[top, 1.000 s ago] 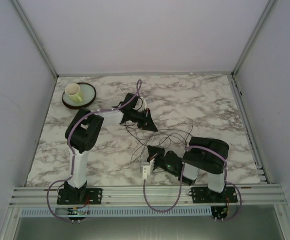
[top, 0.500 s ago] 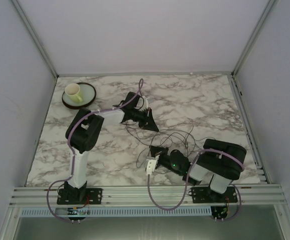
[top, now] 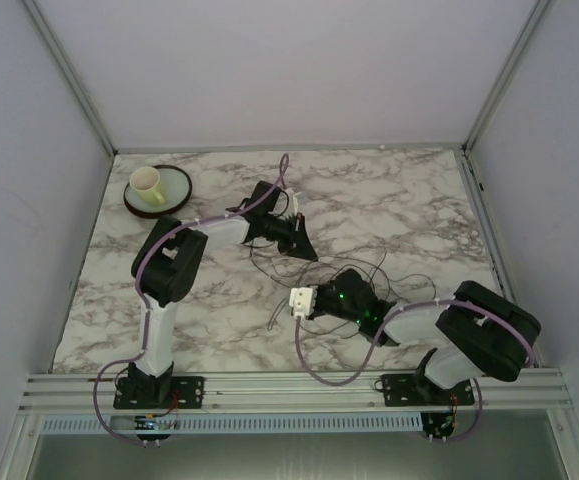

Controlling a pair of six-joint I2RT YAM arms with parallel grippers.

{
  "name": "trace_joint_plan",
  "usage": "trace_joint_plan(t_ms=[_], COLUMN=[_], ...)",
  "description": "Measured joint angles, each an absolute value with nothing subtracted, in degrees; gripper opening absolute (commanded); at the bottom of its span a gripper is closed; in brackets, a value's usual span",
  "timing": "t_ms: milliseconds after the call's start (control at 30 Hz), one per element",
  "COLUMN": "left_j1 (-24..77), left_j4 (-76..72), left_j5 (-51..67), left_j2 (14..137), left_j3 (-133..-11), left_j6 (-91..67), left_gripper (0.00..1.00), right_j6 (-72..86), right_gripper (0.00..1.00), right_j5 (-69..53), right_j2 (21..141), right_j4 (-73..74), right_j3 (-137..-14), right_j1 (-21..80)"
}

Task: Zip-tie the wires
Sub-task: Adjust the cable at the center of the board.

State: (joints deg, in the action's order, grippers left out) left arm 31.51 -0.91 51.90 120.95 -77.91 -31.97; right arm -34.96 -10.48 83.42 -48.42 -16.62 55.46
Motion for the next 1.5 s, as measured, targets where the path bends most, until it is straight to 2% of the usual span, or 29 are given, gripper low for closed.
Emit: trace_joint_plan(t_ms=[167,467,567,700,933,1233,1500], left_j1=[31.5,31.4,31.4,31.4,30.8,30.0,29.9], left_j4=[-0.8,0.0,0.3,0.2,0.2,0.1,0.1], left_j5=[51.3,50.3,50.1,49.5,48.9,48.5,48.4], left_j2=[120.9,120.9,120.9,120.9,120.9,120.9,120.9], left_j3=[-78.0,-77.7,-77.7,-77.7,-77.7,-77.7,-78.2], left_j6=[-31.0,-29.7,-29.7,-29.8,-29.8,-29.8,-30.0], left_gripper=[0.0,0.0,0.0,0.0,0.0,0.0,0.0], right_j6=[-33.5,-32.2,-31.9,-30.6,-28.4,-22.3,-8.6], right_gripper=[0.0,0.01,0.12,0.39,0.6,0.62,0.62], right_j5=[-14.9,-16.4,-16.4,-16.4,-14.9,-13.3,-9.7], right_j2=[83.2,83.4,84.2,84.9,82.1,76.6,69.6], right_j4=[-36.0,-29.3,-29.0,-27.5,-23.9,-20.8,-18.5], right_j3=[-22.9,-24.3,-24.5,-24.9,-24.3,-22.8,-20.3], right_j1=[52.9,51.9,51.9,52.1,52.4,52.4,53.3])
